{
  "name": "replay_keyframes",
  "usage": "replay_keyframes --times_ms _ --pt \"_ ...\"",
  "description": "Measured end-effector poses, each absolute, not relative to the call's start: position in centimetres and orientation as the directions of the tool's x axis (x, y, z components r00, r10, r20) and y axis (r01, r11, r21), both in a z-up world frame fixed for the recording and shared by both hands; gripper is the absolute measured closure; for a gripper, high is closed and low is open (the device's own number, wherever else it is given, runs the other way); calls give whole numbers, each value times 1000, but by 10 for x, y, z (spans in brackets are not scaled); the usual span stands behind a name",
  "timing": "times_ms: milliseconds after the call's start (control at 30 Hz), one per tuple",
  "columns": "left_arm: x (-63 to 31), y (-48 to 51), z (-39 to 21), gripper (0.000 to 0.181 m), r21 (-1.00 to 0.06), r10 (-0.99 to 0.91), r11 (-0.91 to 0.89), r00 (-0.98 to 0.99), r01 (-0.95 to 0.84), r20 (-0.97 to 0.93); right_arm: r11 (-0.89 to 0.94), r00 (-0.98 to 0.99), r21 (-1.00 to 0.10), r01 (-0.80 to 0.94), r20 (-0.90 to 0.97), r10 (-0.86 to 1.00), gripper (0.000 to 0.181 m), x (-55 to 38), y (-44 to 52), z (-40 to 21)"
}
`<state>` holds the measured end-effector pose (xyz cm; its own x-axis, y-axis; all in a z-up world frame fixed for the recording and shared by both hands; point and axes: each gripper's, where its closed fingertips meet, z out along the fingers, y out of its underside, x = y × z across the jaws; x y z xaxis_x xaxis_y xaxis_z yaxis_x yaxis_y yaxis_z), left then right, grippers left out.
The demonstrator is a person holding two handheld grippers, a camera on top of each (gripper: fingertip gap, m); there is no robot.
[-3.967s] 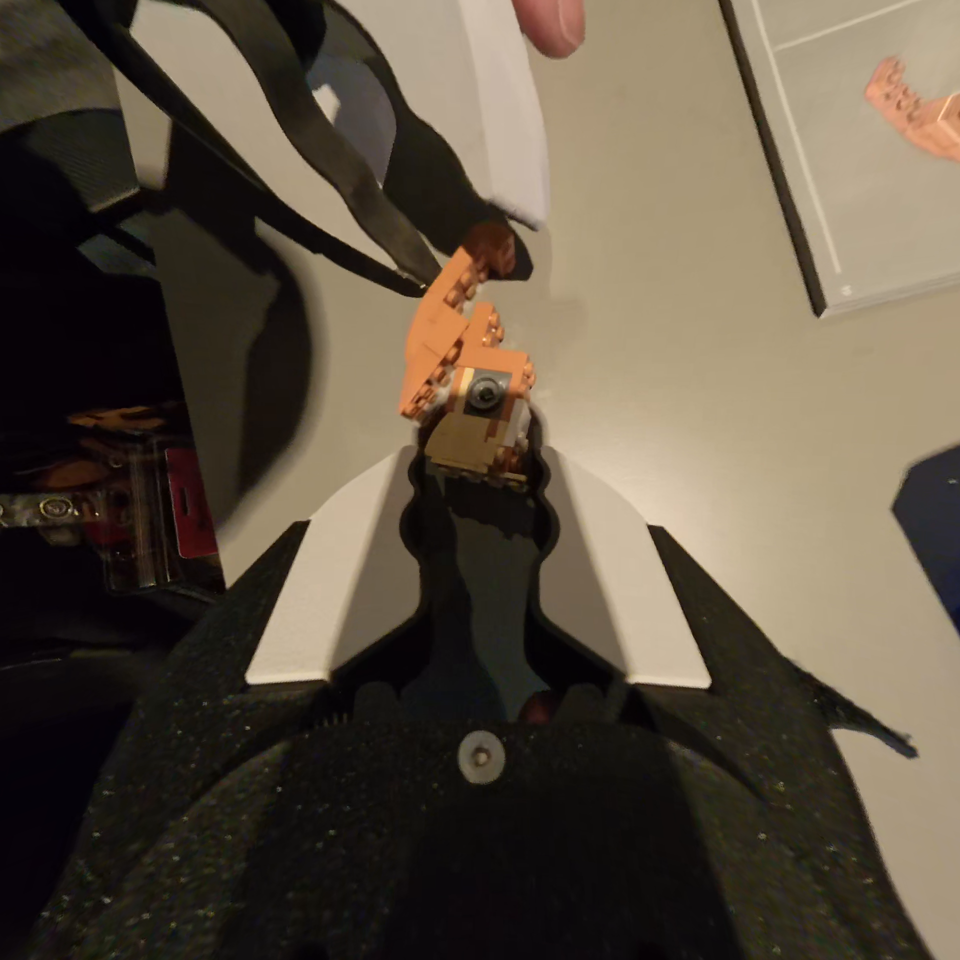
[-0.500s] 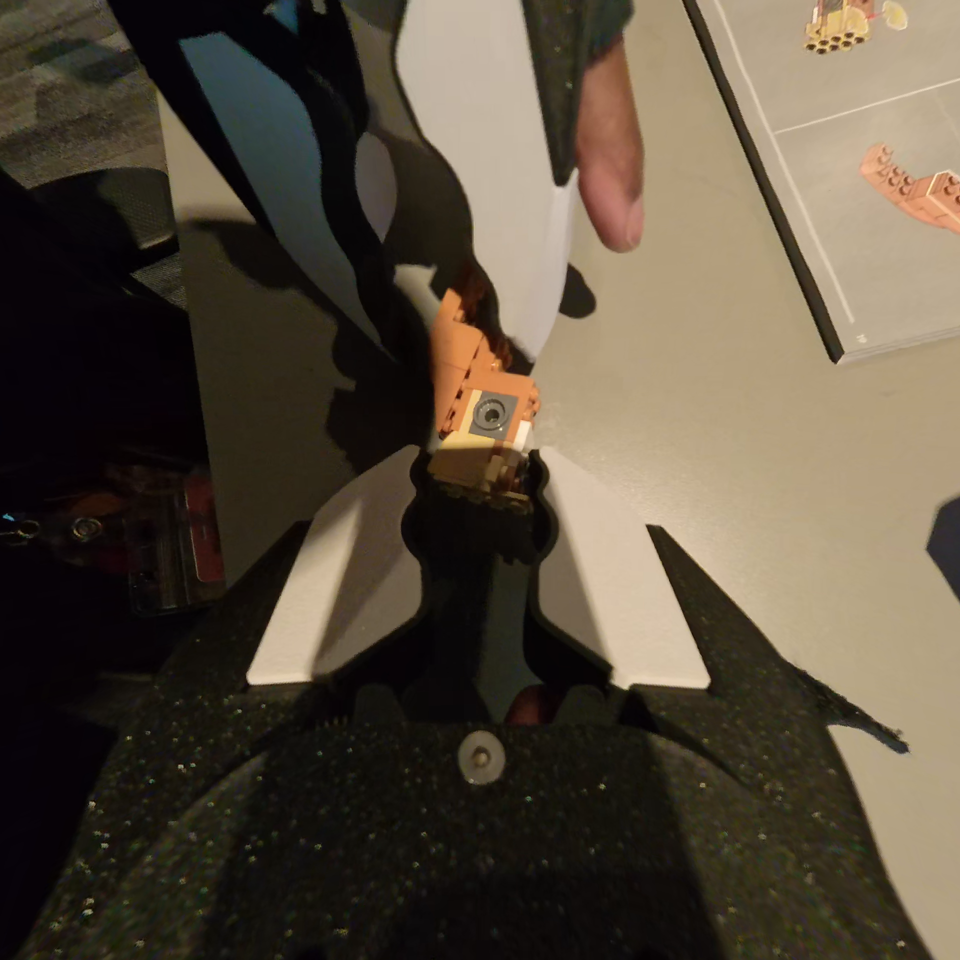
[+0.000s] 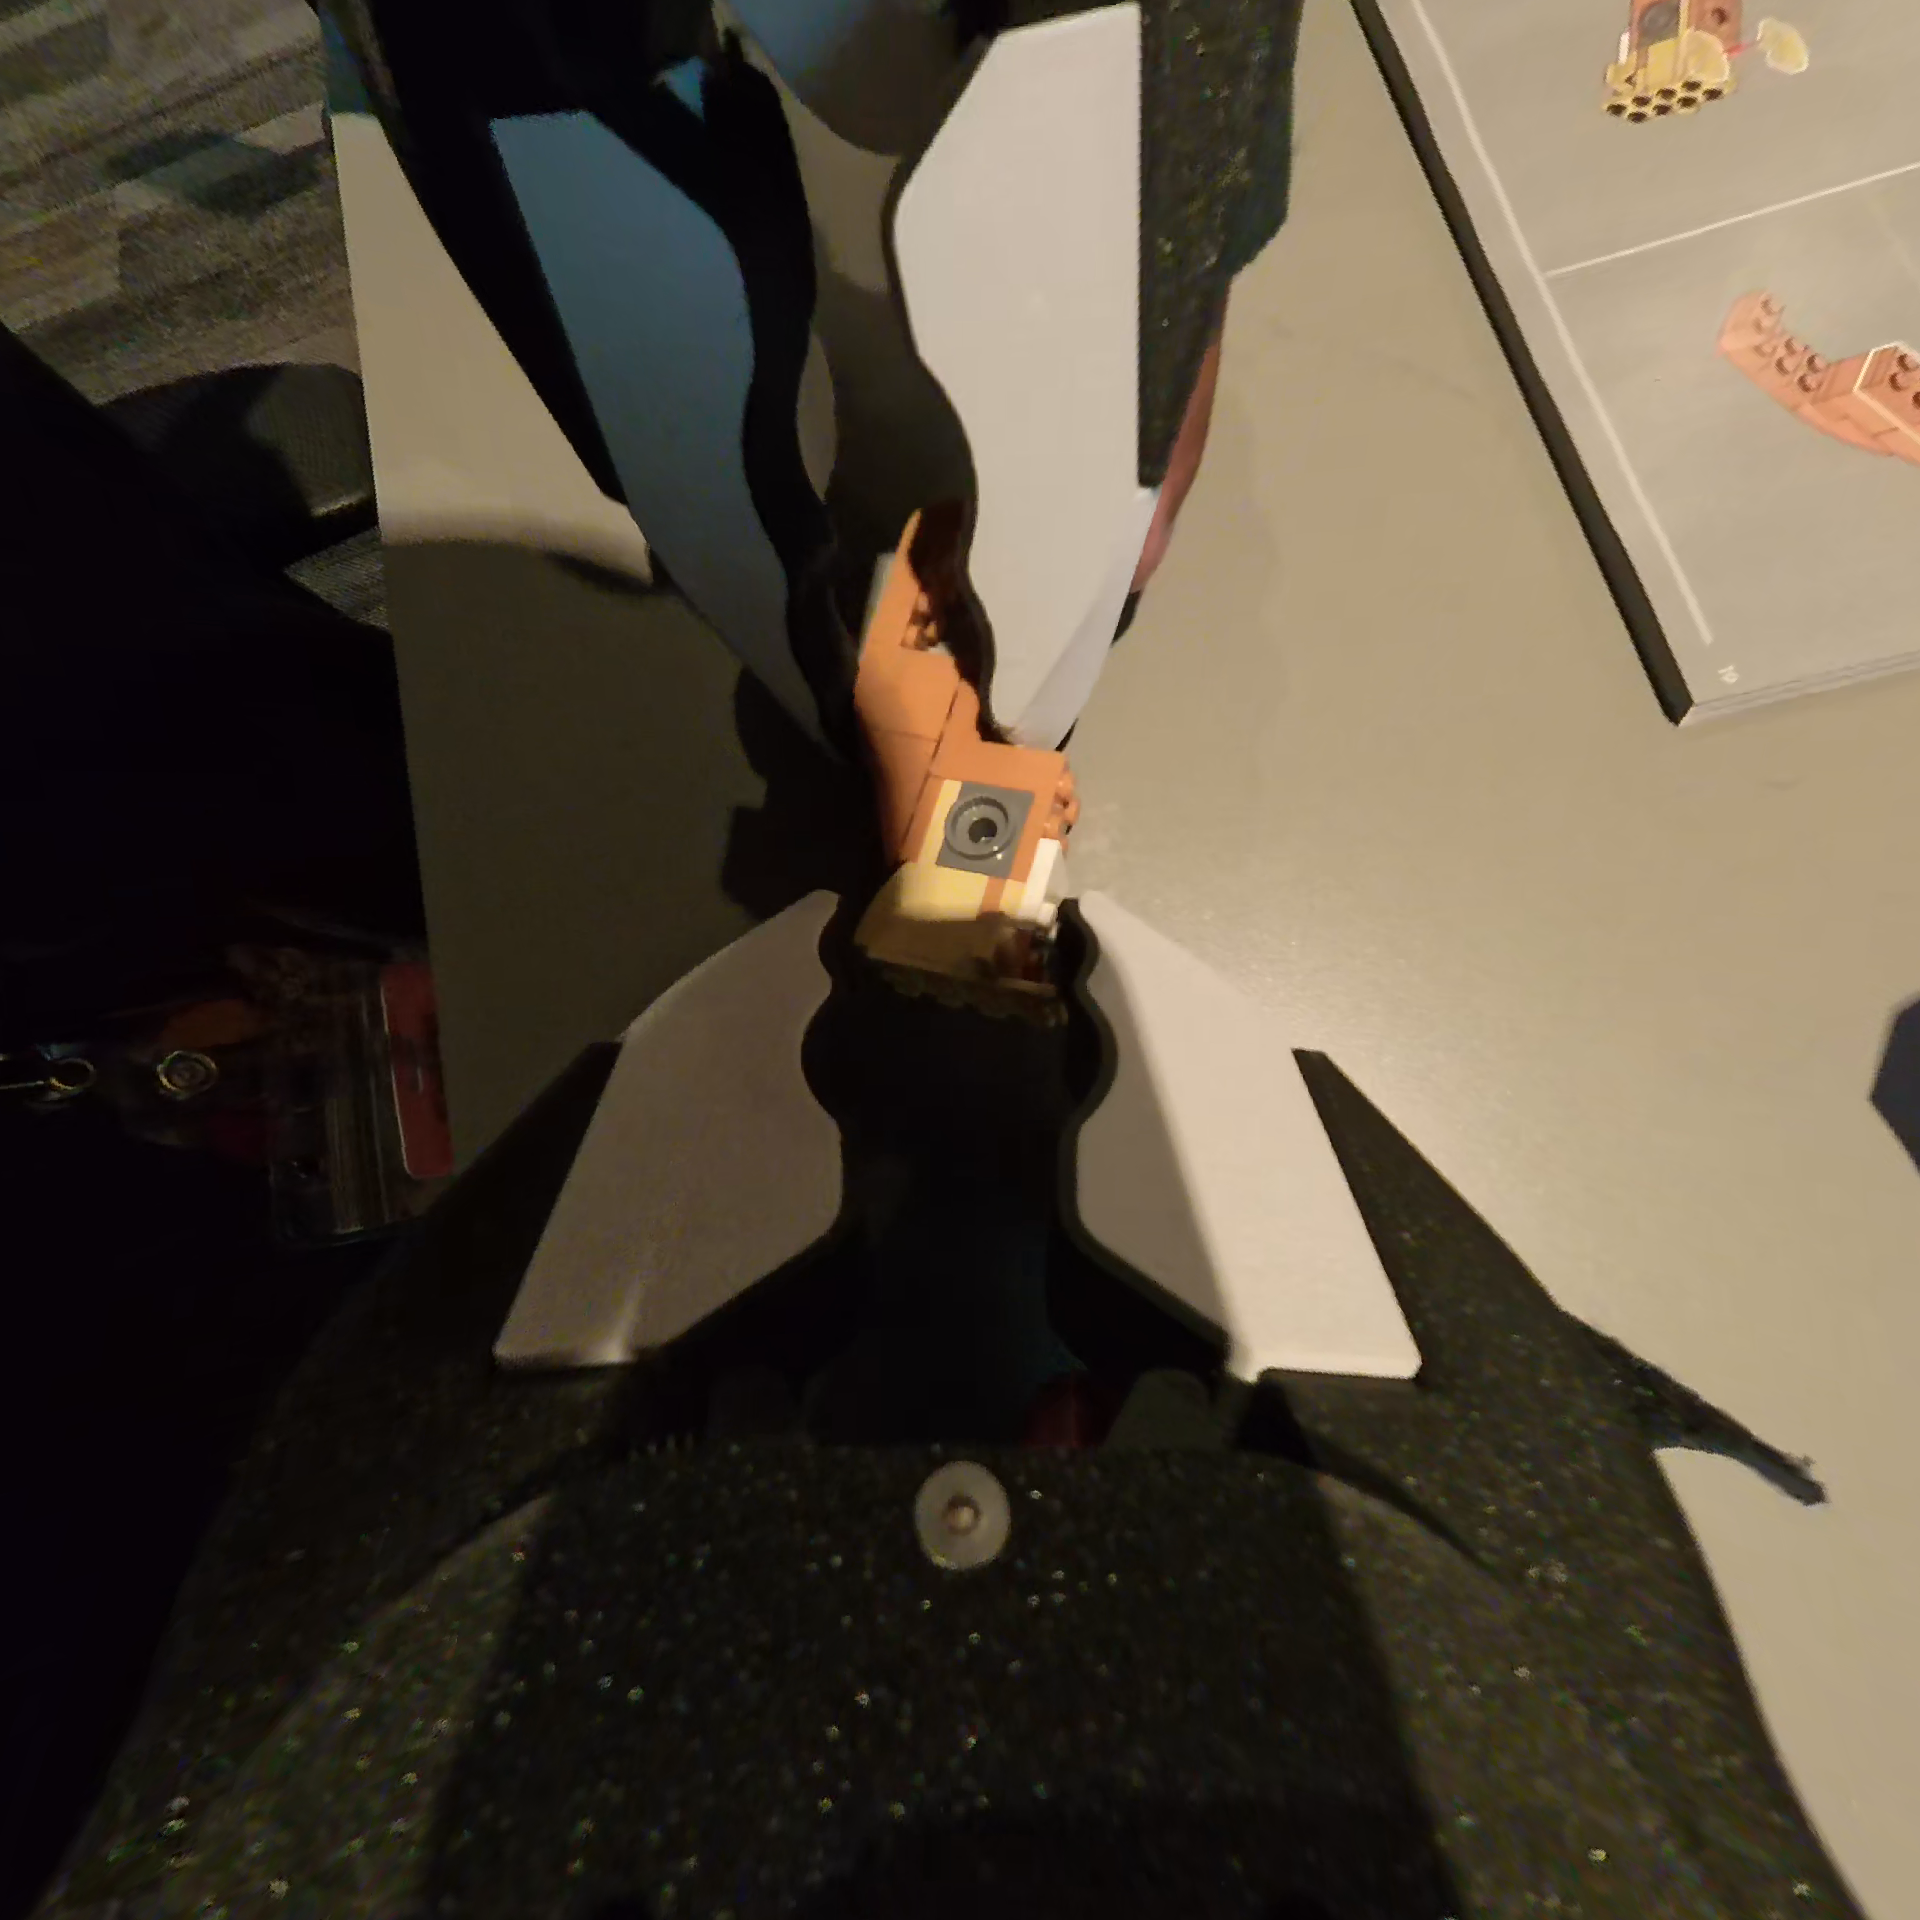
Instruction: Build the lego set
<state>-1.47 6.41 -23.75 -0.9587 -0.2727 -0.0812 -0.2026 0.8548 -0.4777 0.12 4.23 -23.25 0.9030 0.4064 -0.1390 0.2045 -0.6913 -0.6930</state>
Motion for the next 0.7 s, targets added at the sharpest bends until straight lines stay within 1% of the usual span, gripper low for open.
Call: replay_keyframes --times_ms 267,500,567,600,700 --pt "-20 62 -234 152 -576 -435 720 -898 -387 60 -674 920 -716 182 -119 374 139 10 40 -229" --pt "-25 58 -229 153 -639 -526 589 -835 -495 162 -648 931 -748 140 -123 344 140 13 35 -223" --pt "-23 56 -221 153 -684 -550 512 -810 -519 203 -633 937 -766 112 -130 323 141 14 34 -219" --pt "-21 56 -215 153 -715 -561 460 -796 -527 225 -618 943 -781 92 -131 306 138 16 35 -215" --pt "-11 56 -190 153 -812 -592 267 -753 -518 286 -534 957 -846 5 -151 248 140 25 38 -195"
